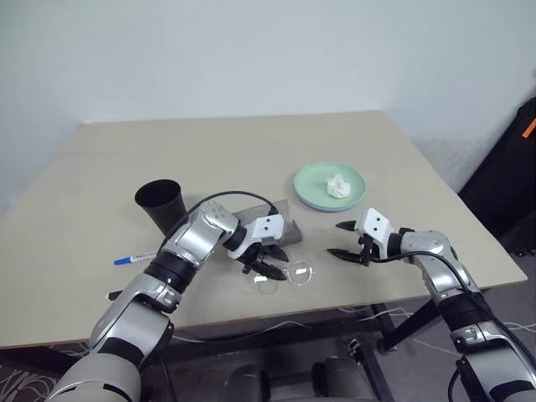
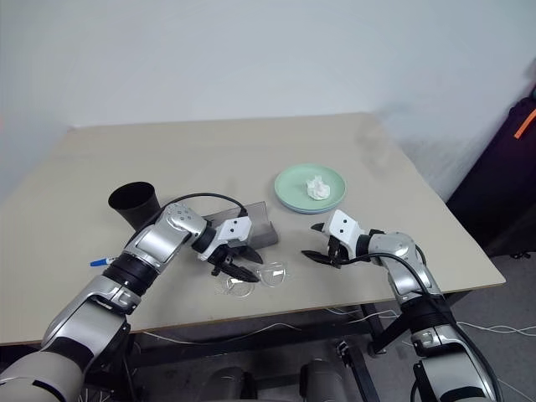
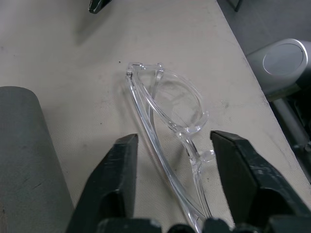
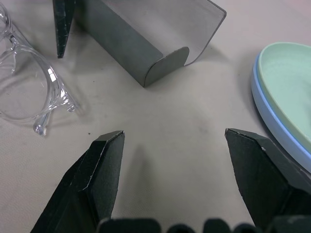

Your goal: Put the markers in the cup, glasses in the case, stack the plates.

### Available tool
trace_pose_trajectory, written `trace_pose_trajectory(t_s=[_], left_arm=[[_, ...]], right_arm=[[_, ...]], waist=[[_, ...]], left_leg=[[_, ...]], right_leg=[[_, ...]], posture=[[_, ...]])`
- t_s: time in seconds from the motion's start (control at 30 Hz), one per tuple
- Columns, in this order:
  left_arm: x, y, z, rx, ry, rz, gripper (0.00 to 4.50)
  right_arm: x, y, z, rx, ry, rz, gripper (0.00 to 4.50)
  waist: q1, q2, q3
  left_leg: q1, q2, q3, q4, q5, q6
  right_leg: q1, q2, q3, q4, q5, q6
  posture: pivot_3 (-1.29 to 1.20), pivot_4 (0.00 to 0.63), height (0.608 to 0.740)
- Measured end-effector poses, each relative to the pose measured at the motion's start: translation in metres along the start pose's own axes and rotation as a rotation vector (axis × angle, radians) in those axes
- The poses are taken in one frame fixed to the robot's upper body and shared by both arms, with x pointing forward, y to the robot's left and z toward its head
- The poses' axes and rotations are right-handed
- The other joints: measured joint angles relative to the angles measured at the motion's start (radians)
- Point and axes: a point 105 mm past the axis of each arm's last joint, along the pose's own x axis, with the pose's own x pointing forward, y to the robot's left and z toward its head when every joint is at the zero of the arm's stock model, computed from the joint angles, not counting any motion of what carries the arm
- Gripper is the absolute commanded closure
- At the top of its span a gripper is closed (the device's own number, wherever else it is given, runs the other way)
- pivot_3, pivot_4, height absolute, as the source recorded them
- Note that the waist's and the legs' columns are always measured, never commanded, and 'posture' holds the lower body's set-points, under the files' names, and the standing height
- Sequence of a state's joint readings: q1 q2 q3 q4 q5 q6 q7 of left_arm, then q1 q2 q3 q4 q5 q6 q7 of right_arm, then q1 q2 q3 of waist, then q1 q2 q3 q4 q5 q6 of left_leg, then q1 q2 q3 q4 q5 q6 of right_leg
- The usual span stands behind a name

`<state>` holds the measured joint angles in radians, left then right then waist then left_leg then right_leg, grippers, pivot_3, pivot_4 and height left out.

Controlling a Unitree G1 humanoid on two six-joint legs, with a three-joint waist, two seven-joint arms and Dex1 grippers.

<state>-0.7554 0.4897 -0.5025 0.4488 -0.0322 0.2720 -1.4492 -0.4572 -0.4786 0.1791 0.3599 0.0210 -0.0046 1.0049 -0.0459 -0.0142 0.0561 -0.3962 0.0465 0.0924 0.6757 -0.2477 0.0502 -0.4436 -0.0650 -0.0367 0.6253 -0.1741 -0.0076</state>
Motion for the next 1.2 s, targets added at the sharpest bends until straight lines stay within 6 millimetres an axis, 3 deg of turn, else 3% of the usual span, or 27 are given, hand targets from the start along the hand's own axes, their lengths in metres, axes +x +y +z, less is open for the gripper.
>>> trace_pose_trajectory(t_s=[0.23,0.73,1.0,1.2], left_arm=[[0.0,-0.002,0.002,0.003,-0.009,-0.015,4.47],[-0.002,-0.004,0.004,0.006,-0.022,-0.023,4.47],[-0.016,-0.011,0.025,0.007,-0.118,-0.055,4.47],[-0.019,-0.011,0.026,0.002,-0.126,-0.047,4.47]], right_arm=[[0.0,-0.001,0.0,-0.001,0.0,-0.006,0.91],[0.0,-0.003,0.0,-0.004,-0.001,-0.023,0.91],[-0.003,-0.01,0.001,-0.01,0.0,-0.047,0.91],[-0.003,-0.014,0.003,-0.019,-0.005,-0.055,0.91]], waist=[[0.0,0.0,0.0],[0.0,0.0,0.0],[0.0,0.0,0.0],[0.0,0.0,0.0]], left_leg=[[0.0,0.0,0.0,0.001,0.0,0.0],[0.0,0.0,0.0,0.002,0.0,0.001],[0.0,0.0,0.0,0.002,0.0,0.001],[0.0,0.0,0.0,0.002,0.0,0.001]], right_leg=[[0.0,0.0,0.0,0.0,0.0,0.0],[0.001,0.0,0.0,0.001,0.0,0.0],[0.001,0.0,0.0,0.001,0.0,0.0],[0.001,0.0,0.0,0.001,0.0,0.0]], posture=[[0.0,0.0,0.74],[0.0,0.0,0.74],[0.0,0.0,0.74],[0.0,0.0,0.74]])
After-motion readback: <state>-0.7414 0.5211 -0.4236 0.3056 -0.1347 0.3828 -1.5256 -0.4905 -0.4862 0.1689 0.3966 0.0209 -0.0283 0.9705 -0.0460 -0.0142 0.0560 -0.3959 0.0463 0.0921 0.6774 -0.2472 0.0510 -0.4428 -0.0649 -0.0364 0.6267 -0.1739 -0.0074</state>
